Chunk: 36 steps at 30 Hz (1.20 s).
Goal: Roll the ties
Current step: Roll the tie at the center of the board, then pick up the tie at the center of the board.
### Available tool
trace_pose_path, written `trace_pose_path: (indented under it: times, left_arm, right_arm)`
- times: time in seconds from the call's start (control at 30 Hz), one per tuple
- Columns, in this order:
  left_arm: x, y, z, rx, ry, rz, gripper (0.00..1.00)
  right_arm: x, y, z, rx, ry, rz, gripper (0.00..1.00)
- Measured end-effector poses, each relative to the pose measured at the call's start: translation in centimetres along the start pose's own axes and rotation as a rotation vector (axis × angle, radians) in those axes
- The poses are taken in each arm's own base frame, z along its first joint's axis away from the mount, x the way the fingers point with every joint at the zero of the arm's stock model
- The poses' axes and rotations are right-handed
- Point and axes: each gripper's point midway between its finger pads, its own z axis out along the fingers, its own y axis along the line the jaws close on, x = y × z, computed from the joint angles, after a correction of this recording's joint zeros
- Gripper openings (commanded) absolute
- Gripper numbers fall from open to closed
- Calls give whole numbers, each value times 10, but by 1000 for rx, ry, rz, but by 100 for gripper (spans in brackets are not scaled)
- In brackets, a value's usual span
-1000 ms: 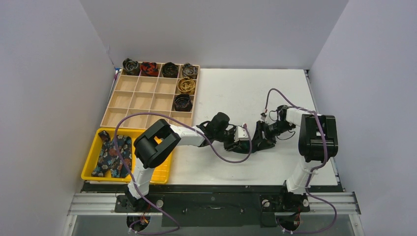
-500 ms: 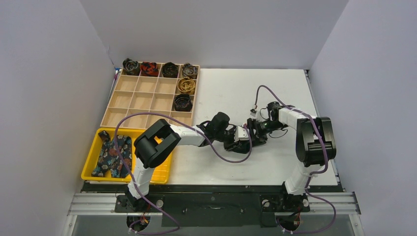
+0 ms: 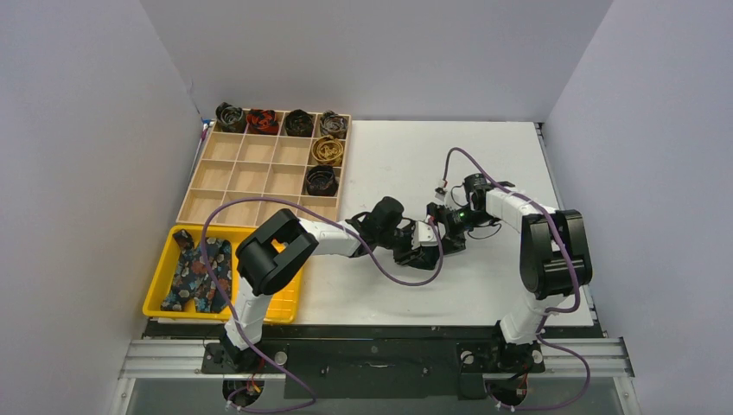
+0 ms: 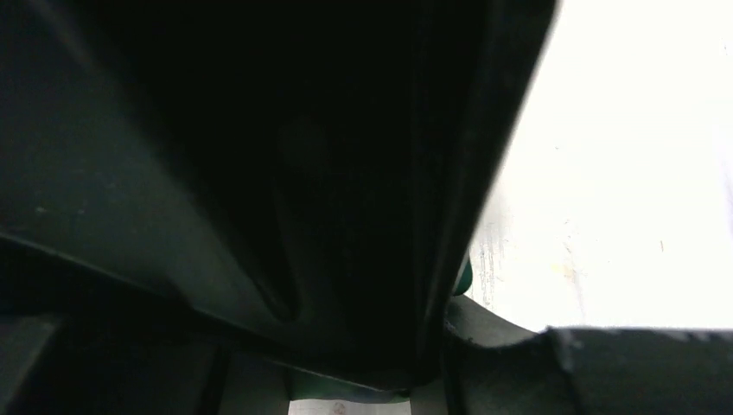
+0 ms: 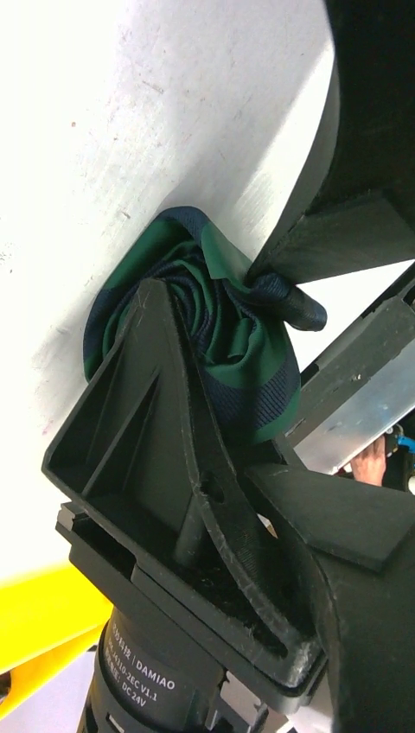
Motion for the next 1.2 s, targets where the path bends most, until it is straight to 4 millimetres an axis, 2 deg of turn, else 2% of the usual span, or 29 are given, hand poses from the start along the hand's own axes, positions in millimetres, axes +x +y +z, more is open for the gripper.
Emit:
trace_pose_path:
  times: [0.03, 0.1, 0.17, 0.2, 0.23, 0.27, 0.3, 0.33, 0.37, 0.4, 0.43, 0.47, 0.5, 0.57, 0.73, 0.8, 0.83, 0.87, 1.03, 1.1, 1.2]
  left_arm:
    - [0, 0, 0, 2, -1, 0, 5]
    - [0, 0, 0, 2, -1, 1, 5]
    - [0, 0, 0, 2, -1, 3, 5]
    - [0, 0, 0, 2, -1, 3, 5]
    - [0, 0, 0, 2, -1, 4, 5]
    - [0, 0, 0, 2, -1, 4, 5]
    - [0, 0, 0, 2, -1, 4, 5]
    - [0, 0, 0, 1, 0, 5, 9]
    - [0, 0, 0, 1, 0, 6, 13]
    - [0, 0, 0, 0, 0, 7, 26]
    - [0, 0, 0, 0, 0, 7, 33]
    - [0, 1, 0, -1, -1, 7, 46]
    - [0, 1, 0, -4, -2, 5, 54]
    - [0, 2, -2, -21, -7, 6, 64]
    - [14, -1, -15, -56, -4, -52, 80]
    - [16, -2, -20, -65, -8, -72, 89]
    - [17, -2, -23, -71, -8, -79, 98]
    - [19, -4, -26, -77, -6, -91, 100]
    - [18, -4, -42, -109, -12, -146, 97]
    - [12, 1, -52, -141, -30, -174, 97]
    - [-7, 19, -79, -220, -110, -216, 97]
  right_arm:
    - [0, 0, -1, 7, -1, 1, 63]
    - [1, -1, 0, 27, -1, 0, 53]
    - [1, -4, 1, 55, 0, -3, 36]
    - [1, -5, 2, 70, 0, -5, 32]
    - [1, -6, 1, 85, -3, -4, 23]
    - [1, -8, 1, 99, -5, -2, 18]
    - [0, -9, 1, 111, -8, -3, 6]
    - [0, -9, 1, 121, -9, -1, 2]
    - [1, -9, 1, 127, -9, -7, 0]
    - [1, -9, 1, 132, -9, -5, 0]
    - [0, -10, 0, 137, -12, -6, 0]
    - [0, -10, 0, 141, -14, -8, 0]
    - [0, -10, -1, 144, -16, -11, 0]
    - [0, -10, -1, 145, -16, -16, 0]
    - [3, -12, -3, 137, -7, -29, 0]
    - [3, -12, -3, 133, -6, -42, 0]
    - [3, -12, -3, 131, -5, -50, 0]
    - [3, -12, -3, 128, -4, -59, 0]
    - [3, -13, -5, 125, -4, -115, 0]
    - [1, -15, -8, 141, -18, -153, 0]
    - [-5, -16, -14, 178, -62, -224, 0]
